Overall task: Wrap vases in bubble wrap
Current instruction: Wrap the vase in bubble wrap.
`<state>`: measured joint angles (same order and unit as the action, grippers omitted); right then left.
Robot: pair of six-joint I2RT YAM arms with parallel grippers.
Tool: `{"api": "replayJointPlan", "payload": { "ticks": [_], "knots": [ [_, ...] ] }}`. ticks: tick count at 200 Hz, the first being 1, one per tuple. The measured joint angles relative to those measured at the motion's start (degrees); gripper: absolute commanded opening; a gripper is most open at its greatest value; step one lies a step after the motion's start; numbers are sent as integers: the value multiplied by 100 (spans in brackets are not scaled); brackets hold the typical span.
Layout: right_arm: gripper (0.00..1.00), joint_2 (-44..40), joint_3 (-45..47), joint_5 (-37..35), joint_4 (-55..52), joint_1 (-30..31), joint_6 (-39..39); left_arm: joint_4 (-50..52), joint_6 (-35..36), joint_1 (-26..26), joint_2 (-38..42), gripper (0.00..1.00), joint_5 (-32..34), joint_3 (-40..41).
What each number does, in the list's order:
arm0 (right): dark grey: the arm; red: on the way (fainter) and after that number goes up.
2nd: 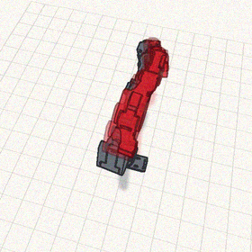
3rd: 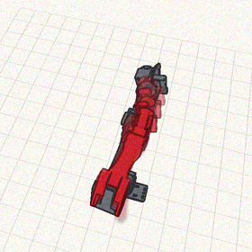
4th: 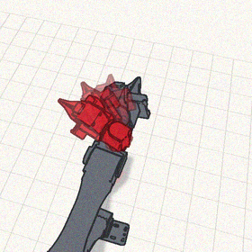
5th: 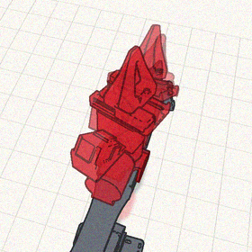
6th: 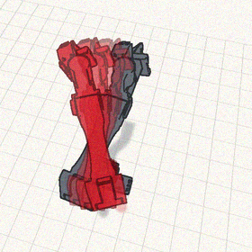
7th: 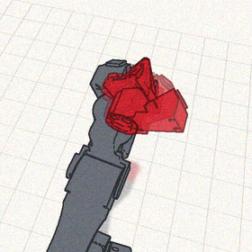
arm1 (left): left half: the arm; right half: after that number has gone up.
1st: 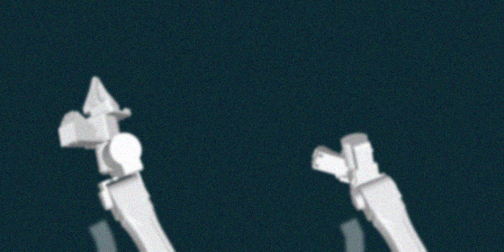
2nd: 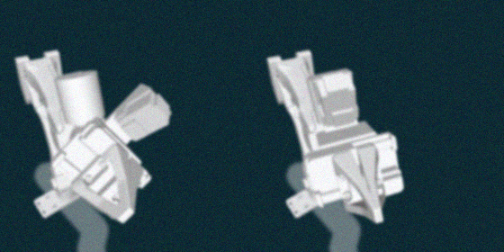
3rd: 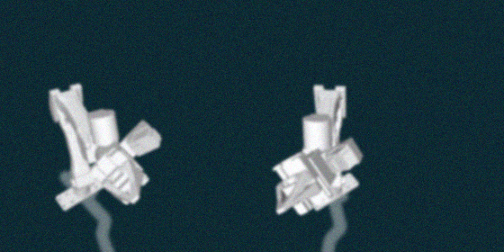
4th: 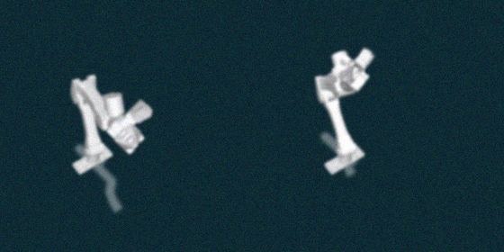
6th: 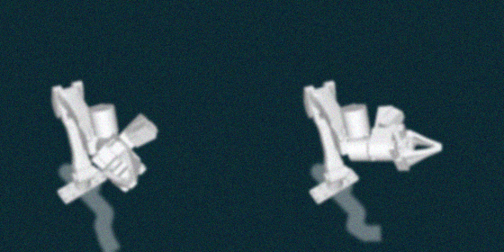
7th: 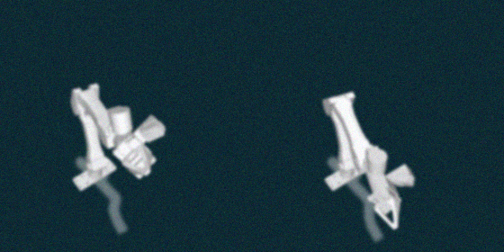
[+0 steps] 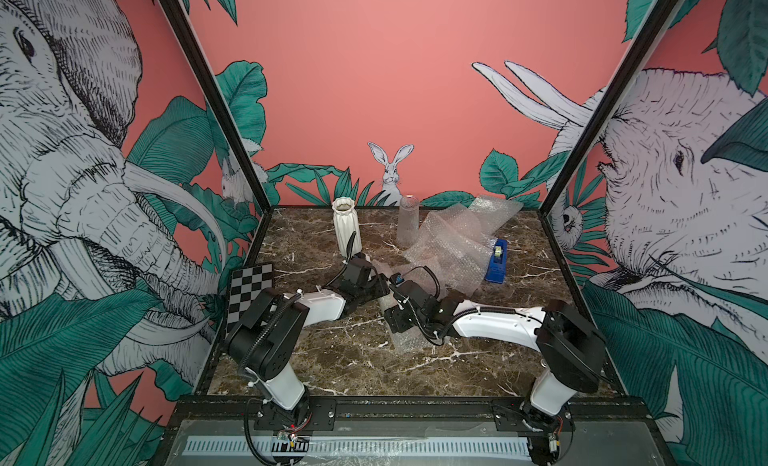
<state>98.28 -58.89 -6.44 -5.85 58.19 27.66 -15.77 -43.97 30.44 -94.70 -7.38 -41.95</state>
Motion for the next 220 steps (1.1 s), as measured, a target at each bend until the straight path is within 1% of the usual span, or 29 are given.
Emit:
{"api": "replayJointPlan", "payload": {
  "ticks": [41,90,119,169,206,220],
  "knots": [
    [65,293,-59,-28,48,9,87,2,-2,0,0,63,17,0],
    [65,369,-94,7,83,-37,385,31,-13,-2,0,69,61,-2],
    [61,365,31,326,326,-199,595,101,-15,-9,2,74,92,-24],
    [56,243,573,1036,1349,-503,1058,369,116,-57,166,88,127,-37],
    [54,177,1189,1600,2452,-761,1565,382,201,-96,400,89,109,-35],
    [54,177,1340,1716,2754,-817,1725,356,216,-98,417,88,83,-35]
  ]
}}
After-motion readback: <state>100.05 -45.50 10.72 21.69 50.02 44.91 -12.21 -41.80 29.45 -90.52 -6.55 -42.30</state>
